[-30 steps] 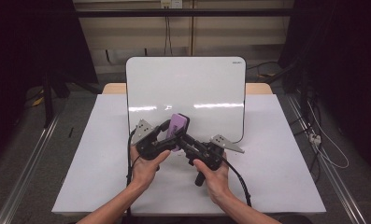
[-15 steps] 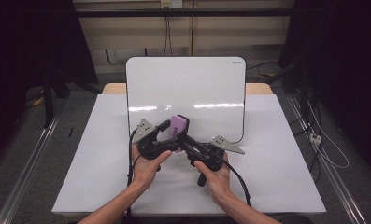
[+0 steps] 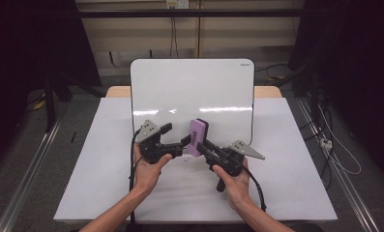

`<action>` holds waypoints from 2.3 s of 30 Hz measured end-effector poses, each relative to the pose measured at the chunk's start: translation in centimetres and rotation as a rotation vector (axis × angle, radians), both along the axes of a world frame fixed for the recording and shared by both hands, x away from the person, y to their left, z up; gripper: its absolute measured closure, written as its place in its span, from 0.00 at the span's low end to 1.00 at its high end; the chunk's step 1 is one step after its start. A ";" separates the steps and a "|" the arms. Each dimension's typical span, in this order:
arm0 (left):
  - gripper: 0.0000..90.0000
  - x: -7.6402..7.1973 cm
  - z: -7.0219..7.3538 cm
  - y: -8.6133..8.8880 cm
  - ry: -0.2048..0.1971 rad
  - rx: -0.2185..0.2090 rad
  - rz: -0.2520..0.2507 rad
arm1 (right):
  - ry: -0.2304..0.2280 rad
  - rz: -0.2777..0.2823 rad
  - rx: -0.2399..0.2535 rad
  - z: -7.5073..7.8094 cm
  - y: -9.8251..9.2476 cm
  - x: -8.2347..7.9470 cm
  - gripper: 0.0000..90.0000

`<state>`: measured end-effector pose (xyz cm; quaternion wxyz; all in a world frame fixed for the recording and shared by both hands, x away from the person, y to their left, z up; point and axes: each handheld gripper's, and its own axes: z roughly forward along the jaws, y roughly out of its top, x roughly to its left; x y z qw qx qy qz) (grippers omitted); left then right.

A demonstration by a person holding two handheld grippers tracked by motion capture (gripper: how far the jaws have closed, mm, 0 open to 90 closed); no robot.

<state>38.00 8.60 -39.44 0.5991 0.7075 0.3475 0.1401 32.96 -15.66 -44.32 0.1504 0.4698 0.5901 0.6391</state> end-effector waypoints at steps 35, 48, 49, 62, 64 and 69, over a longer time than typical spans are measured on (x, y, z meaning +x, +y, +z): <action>0.04 -2.4 -1.2 5.8 -0.026 0.258 0.036 | -0.110 -0.115 -0.389 2.8 -7.9 -1.8 0.75; 0.05 -4.4 -3.3 8.9 0.031 0.307 0.073 | -0.102 -0.138 -0.553 3.5 -9.0 -1.8 0.75; 0.05 -4.6 -3.4 9.2 0.034 0.309 0.071 | -0.101 -0.142 -0.565 3.5 -9.0 -1.8 0.75; 0.04 -5.3 -4.0 10.2 0.058 0.235 0.099 | -0.094 -0.160 -0.717 3.0 -8.8 -0.9 0.75; 0.04 -5.2 -4.2 10.3 0.069 0.235 0.097 | -0.098 -0.159 -0.745 3.0 -8.6 -0.7 0.75; 0.05 -5.0 -4.4 10.4 0.078 0.233 0.101 | -0.087 -0.189 -0.831 2.9 -8.1 -0.3 0.75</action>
